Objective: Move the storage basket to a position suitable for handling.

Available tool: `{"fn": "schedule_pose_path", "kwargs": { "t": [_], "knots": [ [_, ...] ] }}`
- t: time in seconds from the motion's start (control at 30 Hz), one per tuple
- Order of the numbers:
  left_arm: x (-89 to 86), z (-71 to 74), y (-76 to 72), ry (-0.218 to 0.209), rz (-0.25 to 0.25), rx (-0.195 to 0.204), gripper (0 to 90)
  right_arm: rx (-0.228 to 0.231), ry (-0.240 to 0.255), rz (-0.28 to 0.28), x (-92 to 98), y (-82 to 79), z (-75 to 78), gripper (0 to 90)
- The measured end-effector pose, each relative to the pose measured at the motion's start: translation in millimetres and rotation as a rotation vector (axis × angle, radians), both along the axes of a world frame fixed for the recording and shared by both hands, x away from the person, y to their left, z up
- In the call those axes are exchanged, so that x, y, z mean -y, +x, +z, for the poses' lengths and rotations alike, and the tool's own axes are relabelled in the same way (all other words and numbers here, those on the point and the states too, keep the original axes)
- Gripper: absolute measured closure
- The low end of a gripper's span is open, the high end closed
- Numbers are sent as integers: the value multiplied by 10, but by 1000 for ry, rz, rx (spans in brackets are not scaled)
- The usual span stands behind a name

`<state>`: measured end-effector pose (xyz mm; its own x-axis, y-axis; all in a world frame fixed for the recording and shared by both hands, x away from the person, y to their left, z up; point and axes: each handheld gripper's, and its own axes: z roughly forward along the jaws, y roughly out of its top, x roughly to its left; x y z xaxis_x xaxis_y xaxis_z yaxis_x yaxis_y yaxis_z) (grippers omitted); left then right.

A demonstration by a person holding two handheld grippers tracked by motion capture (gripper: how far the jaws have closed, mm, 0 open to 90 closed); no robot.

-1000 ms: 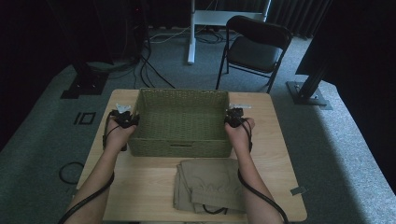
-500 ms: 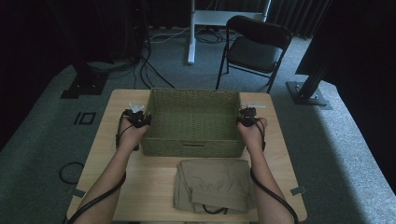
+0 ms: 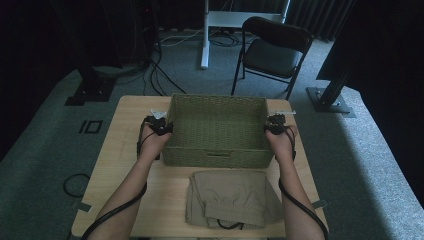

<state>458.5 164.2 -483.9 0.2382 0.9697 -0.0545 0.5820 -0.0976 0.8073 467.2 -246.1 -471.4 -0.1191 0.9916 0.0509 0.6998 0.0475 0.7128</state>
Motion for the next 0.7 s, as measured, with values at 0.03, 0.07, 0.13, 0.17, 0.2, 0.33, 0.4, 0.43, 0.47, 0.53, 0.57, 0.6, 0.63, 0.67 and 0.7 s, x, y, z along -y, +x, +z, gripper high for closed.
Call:
{"fn": "schedule_pose_path", "kwargs": {
  "t": [0.03,0.07,0.13,0.17,0.2,0.33,0.4,0.43,0.47,0.53,0.57,0.6,0.63,0.67,0.7],
  "knots": [
    [23,0,4,0,-3,0,805,0,4,-1,28,-1,-1,799],
    [48,1,9,4,-5,-1,805,-2,6,-4,51,-2,0,799],
    [75,4,17,9,-7,-2,805,-2,4,-7,70,-4,0,799],
    [103,4,24,9,-8,-2,805,-1,2,-7,97,-6,0,799],
    [130,5,31,10,-10,-3,806,0,6,-11,126,-7,-2,799],
    [214,8,46,19,-20,-7,805,-3,14,-17,218,-18,-2,798],
    [256,7,56,17,-23,-7,805,-4,11,-18,263,-21,-1,798],
    [271,8,60,17,-25,-8,805,-5,12,-21,284,-21,0,797],
    [298,8,67,15,-25,-8,805,-5,11,-22,299,-22,0,797],
    [336,8,78,16,-30,-8,805,-6,12,-25,343,-25,1,797],
    [352,9,83,19,-32,-9,805,-6,11,-27,361,-25,-1,797],
    [368,8,87,18,-33,-9,805,-7,14,-29,378,-28,0,797],
    [380,10,90,20,-34,-12,805,-7,15,-29,396,-29,0,796],
    [401,9,95,18,-35,-12,805,-7,14,-30,409,-30,0,796],
    [411,8,98,19,-38,-11,806,-9,13,-33,427,-32,2,797]
  ]
}}
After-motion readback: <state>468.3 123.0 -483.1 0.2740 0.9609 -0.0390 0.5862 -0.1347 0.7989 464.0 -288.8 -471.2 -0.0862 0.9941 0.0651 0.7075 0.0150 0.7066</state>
